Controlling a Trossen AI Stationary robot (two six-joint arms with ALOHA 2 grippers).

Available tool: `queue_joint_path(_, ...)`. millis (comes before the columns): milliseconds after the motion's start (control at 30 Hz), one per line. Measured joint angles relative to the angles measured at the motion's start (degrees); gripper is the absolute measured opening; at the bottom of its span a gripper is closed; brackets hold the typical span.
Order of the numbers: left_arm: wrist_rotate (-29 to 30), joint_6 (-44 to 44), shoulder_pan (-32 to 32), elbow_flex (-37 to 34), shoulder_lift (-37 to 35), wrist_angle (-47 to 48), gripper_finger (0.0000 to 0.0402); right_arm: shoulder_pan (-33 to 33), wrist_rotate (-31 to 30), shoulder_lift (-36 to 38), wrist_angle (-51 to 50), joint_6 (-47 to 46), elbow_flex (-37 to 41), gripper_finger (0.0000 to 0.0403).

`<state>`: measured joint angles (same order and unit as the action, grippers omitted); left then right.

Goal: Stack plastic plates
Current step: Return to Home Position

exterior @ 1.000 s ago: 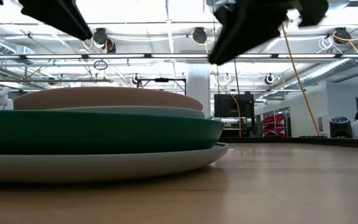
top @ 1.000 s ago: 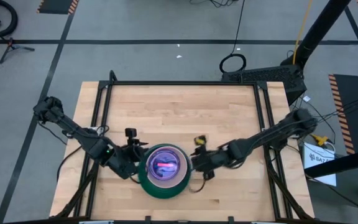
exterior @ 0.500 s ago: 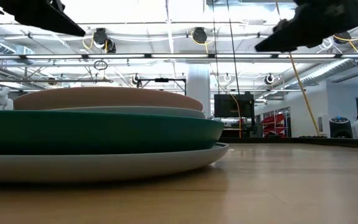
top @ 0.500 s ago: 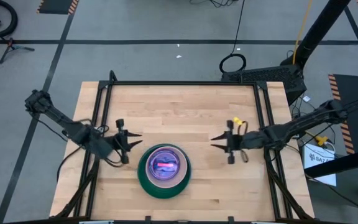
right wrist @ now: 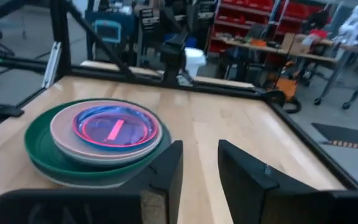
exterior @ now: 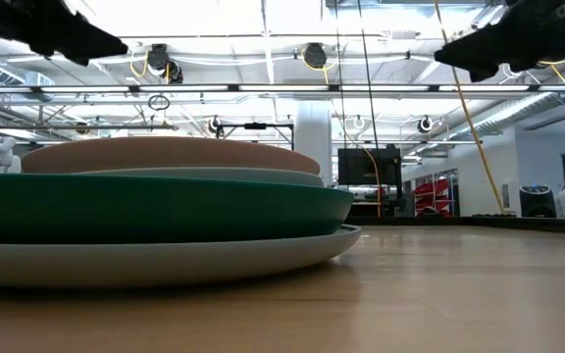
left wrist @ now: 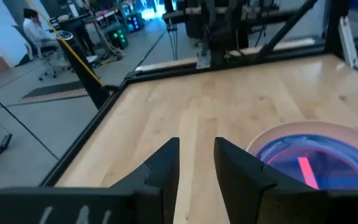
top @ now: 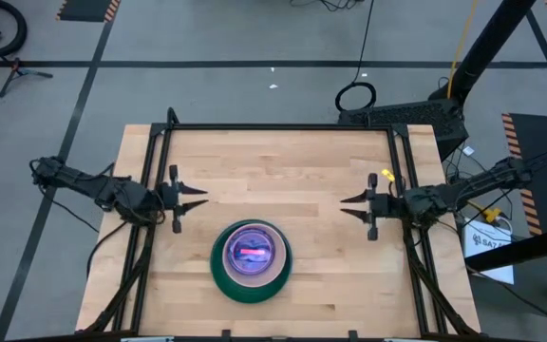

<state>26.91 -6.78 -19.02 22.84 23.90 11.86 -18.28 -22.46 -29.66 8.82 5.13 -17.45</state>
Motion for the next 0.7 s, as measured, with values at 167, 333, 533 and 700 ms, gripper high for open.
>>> queue_joint_path(167,-2.9,0.9,3.2,-3.1,-6.6,0.0,0.0108,0.0,-0.4,8.8,-0.1,0.5,4.4,0.0093)
queue_joint_path(333,-4.9,1.3,5.3,-5.4,-11.9,0.3,0.0108,0.0,-3.1,17.3,-2.4,0.4,8.1,0.0093)
queue_joint_path(533,-6.1,2.0,6.9,-7.3,-16.4,0.4,0.0108,0.0,-5.1,26.7,-10.7,1.0,8.7,0.0093)
queue_joint_path(700,-6.3,2.7,7.9,-8.9,-18.5,0.4,0.0108,0.0,-9.1,29.5,-16.3,1.1,8.6,0.0093)
